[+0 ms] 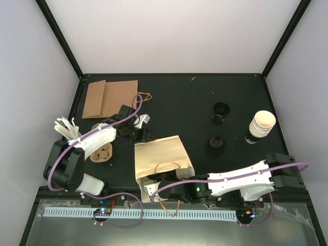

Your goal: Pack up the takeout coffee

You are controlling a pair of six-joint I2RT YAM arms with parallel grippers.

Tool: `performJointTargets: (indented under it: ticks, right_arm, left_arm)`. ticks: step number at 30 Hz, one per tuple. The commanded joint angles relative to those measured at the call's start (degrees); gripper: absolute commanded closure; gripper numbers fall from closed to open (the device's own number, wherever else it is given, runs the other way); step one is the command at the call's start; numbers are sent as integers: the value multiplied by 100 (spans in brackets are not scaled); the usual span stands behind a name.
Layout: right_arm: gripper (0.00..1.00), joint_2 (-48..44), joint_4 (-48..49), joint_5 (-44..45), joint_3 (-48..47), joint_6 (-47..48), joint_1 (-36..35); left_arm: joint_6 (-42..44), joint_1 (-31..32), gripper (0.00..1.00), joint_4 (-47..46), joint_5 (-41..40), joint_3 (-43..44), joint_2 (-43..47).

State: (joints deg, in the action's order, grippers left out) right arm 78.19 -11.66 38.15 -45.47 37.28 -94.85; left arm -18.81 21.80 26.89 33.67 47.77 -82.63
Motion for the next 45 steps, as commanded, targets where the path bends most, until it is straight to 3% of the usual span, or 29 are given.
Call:
performJointTargets:
  ticks: [1, 30, 45]
  right_arm:
    - [47, 147, 495, 259, -83, 211, 2]
    - [47, 750, 1387, 486, -244, 925, 307]
    - [47, 915, 1339, 421, -237, 957, 394]
  left_arm:
    - [31, -13, 60, -110, 307, -69, 8]
    - [194, -9, 61, 52, 561, -216, -6]
    - [110, -9, 62, 44, 627, -266, 10]
